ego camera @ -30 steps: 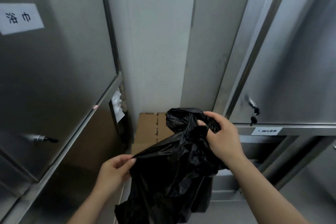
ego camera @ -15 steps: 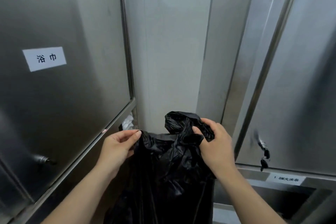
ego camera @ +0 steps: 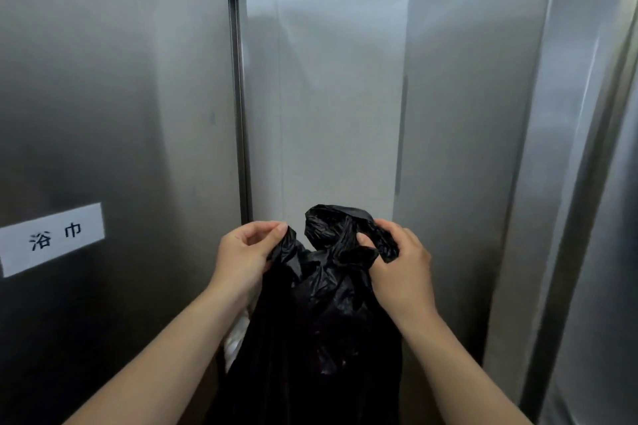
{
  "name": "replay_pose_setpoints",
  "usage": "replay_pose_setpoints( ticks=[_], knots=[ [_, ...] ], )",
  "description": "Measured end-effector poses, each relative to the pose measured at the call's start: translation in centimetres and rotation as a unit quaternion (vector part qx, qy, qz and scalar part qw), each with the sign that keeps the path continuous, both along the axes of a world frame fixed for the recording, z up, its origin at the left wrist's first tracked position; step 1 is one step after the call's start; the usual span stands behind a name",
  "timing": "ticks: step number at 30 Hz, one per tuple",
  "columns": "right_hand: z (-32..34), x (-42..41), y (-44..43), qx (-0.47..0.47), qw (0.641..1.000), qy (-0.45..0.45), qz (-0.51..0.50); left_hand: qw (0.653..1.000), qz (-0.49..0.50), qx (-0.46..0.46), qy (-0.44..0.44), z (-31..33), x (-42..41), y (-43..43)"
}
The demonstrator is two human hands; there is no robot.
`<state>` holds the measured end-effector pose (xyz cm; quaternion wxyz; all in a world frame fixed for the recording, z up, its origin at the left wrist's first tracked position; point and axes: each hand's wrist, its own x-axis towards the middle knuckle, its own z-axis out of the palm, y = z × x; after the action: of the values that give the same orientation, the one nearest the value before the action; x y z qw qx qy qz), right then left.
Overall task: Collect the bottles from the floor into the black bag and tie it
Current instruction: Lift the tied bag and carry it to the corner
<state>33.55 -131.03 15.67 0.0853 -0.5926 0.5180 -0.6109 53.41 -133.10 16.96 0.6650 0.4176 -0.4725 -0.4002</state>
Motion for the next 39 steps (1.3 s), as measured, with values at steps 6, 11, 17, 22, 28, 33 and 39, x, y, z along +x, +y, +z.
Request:
replay_pose_setpoints(
  ticks=[6,11,17,22,28,33,39],
  knots=[
    [4.5,0.9,-6.4,-0.05,0.998,-0.012,-0.047,0.996,-0.062,-0.059,-0.008,5.2,0.1,-8.0],
    [6.1,1.3,-10.7,-0.073,0.994,-0.013,-0.075,0.989,-0.112,-0.091,-0.04,6.4,-0.1,-14.2],
    [1.4,0.7,-14.5,-0.02,0.992,0.029,-0.12,0.987,-0.129,-0.04,-0.091,0.1,-0.9,-19.8],
    [-4.8,0.1,-16.5,0.038,0.987,0.065,-0.14,0.988,-0.1,0.011,-0.119,-7.6,-0.8,-21.5],
    [-11.4,-0.3,-18.5,0.121,0.977,0.096,-0.148,0.979,-0.108,0.099,-0.141,-14.5,-0.7,-20.8],
    [-14.3,0.6,-19.9,0.131,0.974,0.122,-0.136,0.975,-0.113,0.124,-0.149,-15.4,-1.2,-19.6],
    [-14.9,0.8,-21.0,0.119,0.975,0.137,-0.131,0.96,-0.129,0.134,-0.208,-15.7,-1.6,-19.2]
  ],
)
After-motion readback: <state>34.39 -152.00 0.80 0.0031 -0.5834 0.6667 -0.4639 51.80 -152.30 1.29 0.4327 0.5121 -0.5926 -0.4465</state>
